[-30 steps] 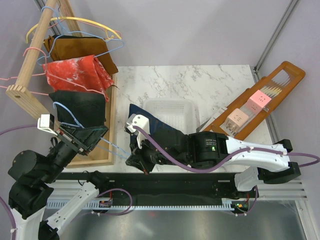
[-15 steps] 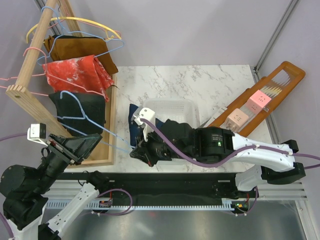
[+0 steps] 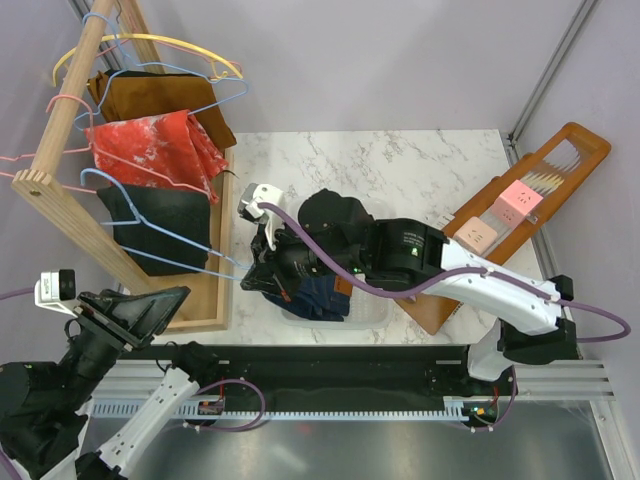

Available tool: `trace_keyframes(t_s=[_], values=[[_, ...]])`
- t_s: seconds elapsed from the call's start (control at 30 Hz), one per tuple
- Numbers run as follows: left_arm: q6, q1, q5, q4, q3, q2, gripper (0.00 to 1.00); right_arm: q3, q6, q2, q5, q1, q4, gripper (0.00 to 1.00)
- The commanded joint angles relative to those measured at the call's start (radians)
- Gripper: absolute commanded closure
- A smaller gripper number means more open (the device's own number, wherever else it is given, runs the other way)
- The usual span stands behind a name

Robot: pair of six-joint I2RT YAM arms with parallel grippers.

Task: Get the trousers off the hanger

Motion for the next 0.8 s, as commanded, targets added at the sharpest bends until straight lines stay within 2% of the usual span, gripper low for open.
trace_keyframes(t_s=[0.0,0.33,0.77], values=[[-0.032,-0.003,-0.02,0.0,-0.003,-0.02,0.5,0.126,-0.068,0.056,-0.085,-0.022,0.019,1.0],[-0.034,-0.005,-0.038,-0.018,0.022,-0.043,0.5,0.377,-0.072,0.253,-0.195,-0.099,0.019,1.0],[-0.032,-0.008,-0.066,-0.034,0.033,-0.046,0.47,0.454,-0.074,0.351,-0.242,-0.099,0.053,1.0]])
